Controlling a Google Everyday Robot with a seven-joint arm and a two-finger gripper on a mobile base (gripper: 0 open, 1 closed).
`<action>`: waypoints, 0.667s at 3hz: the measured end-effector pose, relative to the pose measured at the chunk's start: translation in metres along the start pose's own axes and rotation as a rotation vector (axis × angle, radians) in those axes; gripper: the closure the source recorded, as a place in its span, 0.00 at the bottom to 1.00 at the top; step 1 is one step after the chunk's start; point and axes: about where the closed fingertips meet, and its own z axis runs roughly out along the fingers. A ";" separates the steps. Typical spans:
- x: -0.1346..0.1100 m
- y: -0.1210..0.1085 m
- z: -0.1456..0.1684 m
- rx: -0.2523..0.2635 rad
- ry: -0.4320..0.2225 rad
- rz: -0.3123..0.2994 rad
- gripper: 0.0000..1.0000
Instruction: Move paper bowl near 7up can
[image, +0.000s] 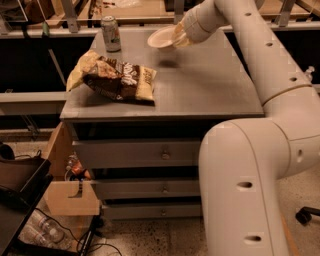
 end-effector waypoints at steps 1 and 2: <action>-0.012 0.006 0.037 -0.009 -0.060 0.028 1.00; -0.040 0.003 0.072 0.000 -0.157 0.034 1.00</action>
Offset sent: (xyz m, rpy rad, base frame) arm 0.0758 0.0962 -0.0337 0.1846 0.1149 0.1918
